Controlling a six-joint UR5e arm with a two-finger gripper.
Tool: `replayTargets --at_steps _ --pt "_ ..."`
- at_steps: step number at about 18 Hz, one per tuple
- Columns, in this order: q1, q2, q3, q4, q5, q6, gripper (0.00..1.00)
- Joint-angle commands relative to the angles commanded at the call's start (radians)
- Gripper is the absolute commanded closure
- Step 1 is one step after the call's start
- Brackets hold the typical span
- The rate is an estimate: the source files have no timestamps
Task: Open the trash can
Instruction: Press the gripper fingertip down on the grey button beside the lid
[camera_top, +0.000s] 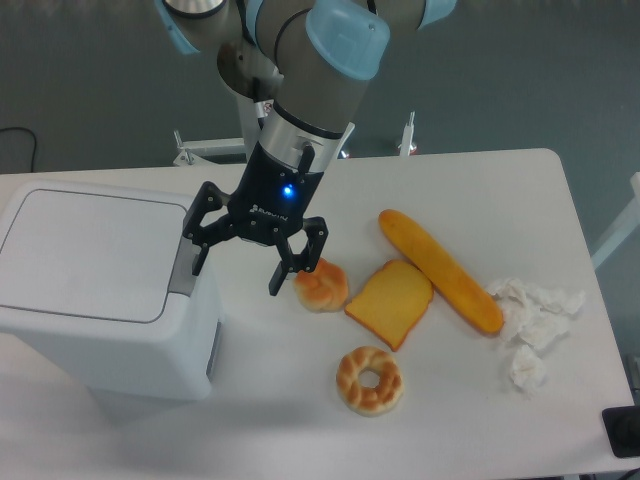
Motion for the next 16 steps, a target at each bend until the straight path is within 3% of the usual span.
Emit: replayTargets --at_steps 16 --pt "-0.011 -0.009 -0.006 0.000 0.002 0.000 0.00"
